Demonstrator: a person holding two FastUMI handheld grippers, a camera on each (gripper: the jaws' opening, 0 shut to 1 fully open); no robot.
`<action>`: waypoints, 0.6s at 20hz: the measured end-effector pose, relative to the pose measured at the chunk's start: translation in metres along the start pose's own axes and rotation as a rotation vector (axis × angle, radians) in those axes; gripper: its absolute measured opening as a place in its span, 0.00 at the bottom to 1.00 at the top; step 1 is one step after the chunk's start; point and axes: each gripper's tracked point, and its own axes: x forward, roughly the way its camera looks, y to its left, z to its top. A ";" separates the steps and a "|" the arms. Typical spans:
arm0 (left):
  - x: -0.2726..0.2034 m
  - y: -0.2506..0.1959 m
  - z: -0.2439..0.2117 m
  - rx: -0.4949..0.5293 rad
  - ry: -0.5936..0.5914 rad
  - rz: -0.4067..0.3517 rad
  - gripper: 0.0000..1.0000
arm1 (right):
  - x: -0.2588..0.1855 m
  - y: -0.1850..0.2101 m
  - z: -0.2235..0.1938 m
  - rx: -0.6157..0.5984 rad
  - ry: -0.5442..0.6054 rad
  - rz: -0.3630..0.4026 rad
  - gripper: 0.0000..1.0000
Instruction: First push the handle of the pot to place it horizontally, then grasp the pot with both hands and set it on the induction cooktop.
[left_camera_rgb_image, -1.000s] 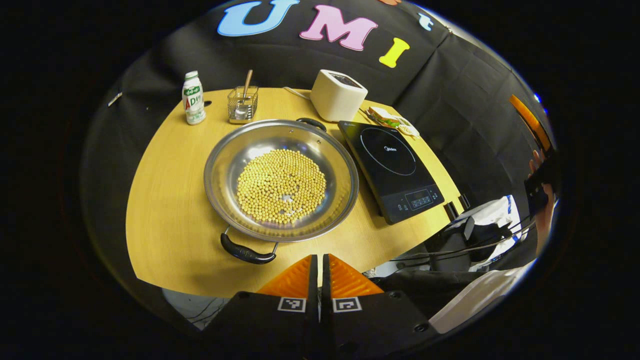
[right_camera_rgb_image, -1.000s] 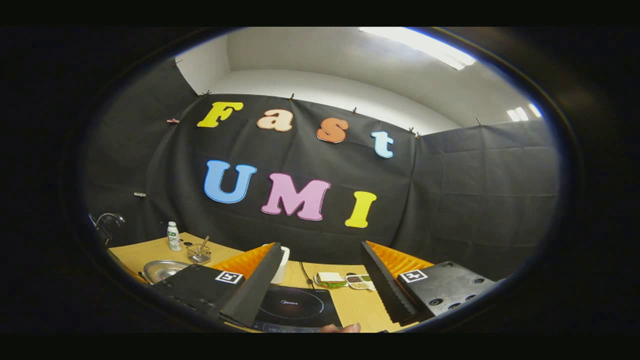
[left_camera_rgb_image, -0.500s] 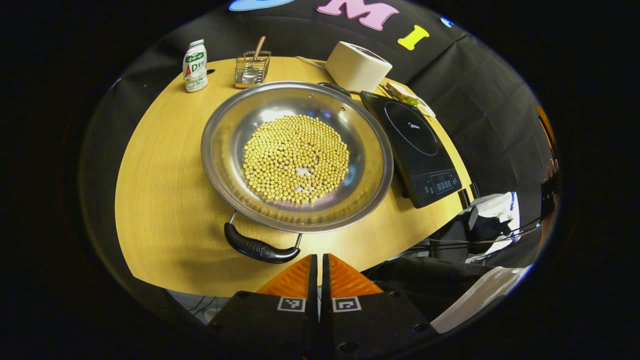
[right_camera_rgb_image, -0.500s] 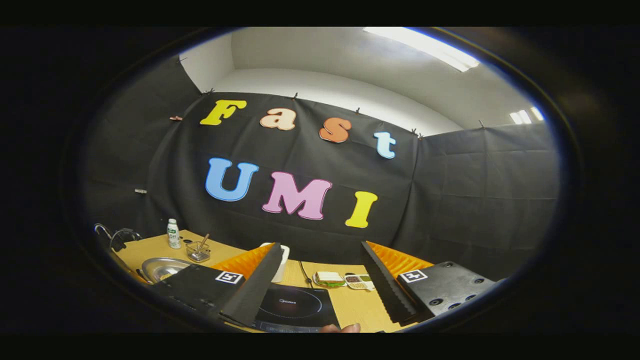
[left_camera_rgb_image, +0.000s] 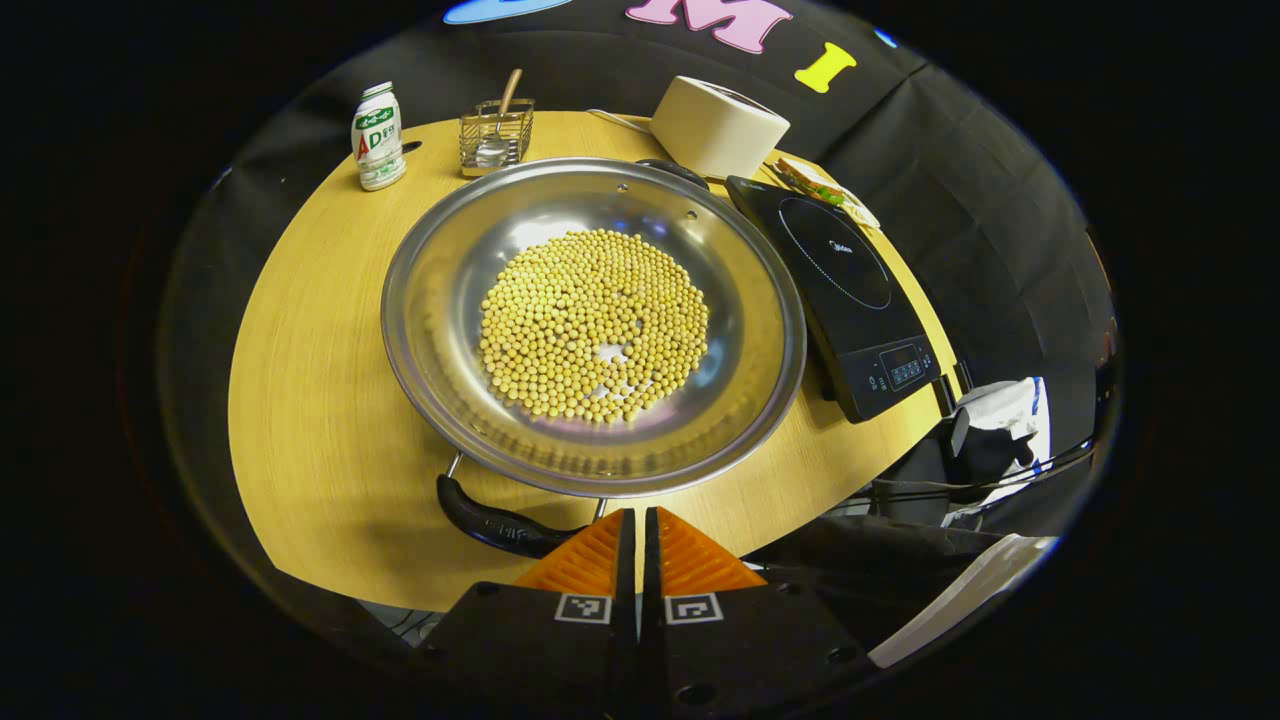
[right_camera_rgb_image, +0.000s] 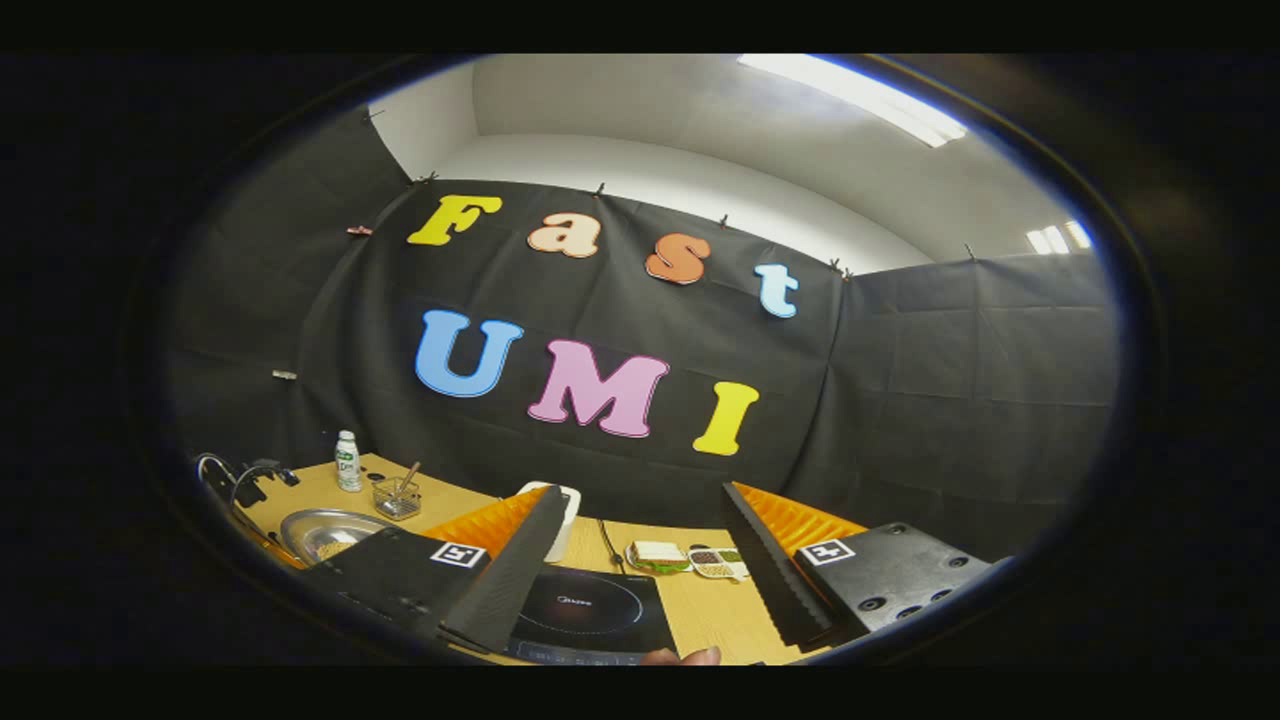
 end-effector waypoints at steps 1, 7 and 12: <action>-0.001 0.004 0.001 -0.002 0.000 0.004 0.05 | 0.000 0.000 -0.001 -0.002 0.001 0.000 0.97; -0.006 0.035 0.004 -0.036 -0.010 0.039 0.05 | 0.003 -0.002 -0.004 -0.005 0.011 -0.006 0.98; -0.006 0.062 0.010 -0.039 -0.010 0.067 0.05 | 0.004 -0.001 -0.007 -0.012 0.015 -0.012 0.98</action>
